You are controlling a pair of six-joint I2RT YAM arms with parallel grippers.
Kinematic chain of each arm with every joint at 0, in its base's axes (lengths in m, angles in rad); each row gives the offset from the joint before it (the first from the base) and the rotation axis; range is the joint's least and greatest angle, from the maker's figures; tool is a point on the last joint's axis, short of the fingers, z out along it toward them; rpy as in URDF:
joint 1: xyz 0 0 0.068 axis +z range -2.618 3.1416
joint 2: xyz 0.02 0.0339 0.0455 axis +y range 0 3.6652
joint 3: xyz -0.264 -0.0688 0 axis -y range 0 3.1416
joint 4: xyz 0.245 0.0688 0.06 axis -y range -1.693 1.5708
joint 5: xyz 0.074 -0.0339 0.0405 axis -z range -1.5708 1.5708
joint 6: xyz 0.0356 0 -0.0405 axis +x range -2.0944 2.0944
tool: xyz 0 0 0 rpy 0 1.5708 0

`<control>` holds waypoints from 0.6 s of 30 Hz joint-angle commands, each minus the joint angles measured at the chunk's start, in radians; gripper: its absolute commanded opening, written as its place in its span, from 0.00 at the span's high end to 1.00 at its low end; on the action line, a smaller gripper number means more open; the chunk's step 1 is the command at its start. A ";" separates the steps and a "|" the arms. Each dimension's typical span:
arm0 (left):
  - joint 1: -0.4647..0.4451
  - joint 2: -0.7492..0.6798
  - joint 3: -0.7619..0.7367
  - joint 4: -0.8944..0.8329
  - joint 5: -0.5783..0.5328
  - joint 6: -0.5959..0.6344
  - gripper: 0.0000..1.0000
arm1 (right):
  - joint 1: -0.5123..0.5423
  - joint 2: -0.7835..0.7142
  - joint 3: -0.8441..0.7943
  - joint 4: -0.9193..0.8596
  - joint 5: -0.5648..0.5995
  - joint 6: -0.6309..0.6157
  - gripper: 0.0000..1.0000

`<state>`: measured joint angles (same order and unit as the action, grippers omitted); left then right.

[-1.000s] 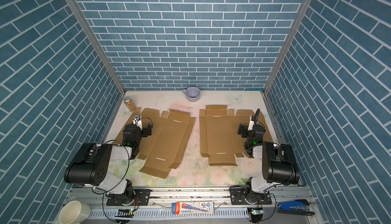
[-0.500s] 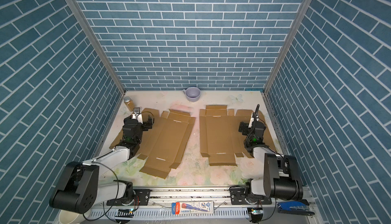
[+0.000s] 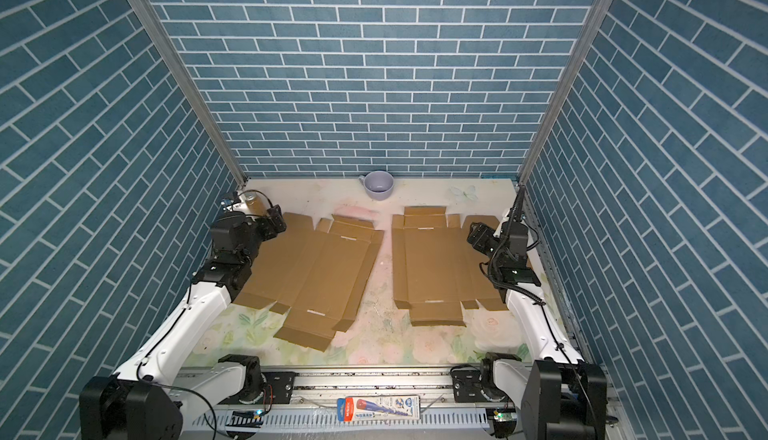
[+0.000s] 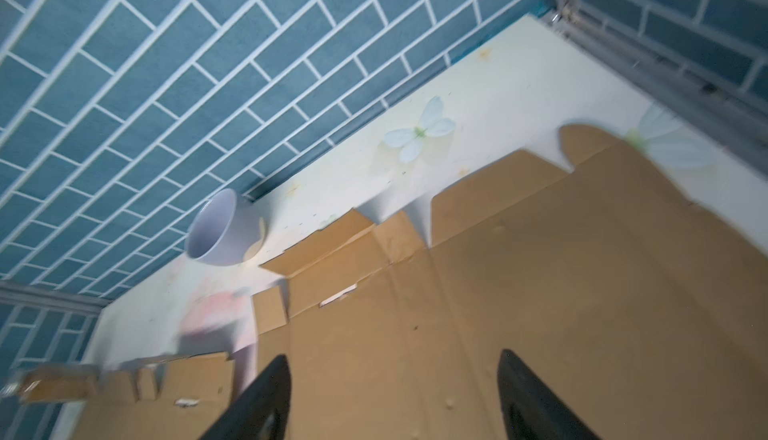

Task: Fold the paper box

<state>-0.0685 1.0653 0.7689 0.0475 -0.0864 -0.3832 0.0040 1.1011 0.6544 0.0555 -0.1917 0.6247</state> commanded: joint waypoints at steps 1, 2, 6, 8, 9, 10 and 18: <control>0.015 0.042 0.083 -0.207 0.167 -0.074 0.17 | 0.019 0.011 0.019 -0.130 -0.087 0.145 0.28; 0.013 0.066 0.120 -0.273 0.181 -0.064 0.20 | 0.033 0.005 0.033 -0.186 -0.057 0.136 0.30; -0.097 0.131 0.189 -0.435 0.132 -0.075 0.25 | 0.086 0.016 0.091 -0.372 0.024 0.139 0.36; -0.234 0.168 0.233 -0.518 0.060 -0.077 0.22 | 0.126 0.055 0.145 -0.478 0.027 0.160 0.39; -0.305 0.192 0.251 -0.546 0.028 -0.077 0.21 | 0.159 0.071 0.163 -0.509 0.028 0.161 0.39; -0.364 0.209 0.255 -0.549 0.010 -0.080 0.20 | 0.190 0.081 0.171 -0.522 0.040 0.162 0.39; -0.571 0.347 0.245 -0.380 0.025 -0.135 0.17 | 0.412 0.174 0.176 -0.429 0.094 0.221 0.39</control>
<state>-0.6136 1.3785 0.9905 -0.3584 -0.0475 -0.4984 0.3561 1.2381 0.7902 -0.3622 -0.1455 0.7898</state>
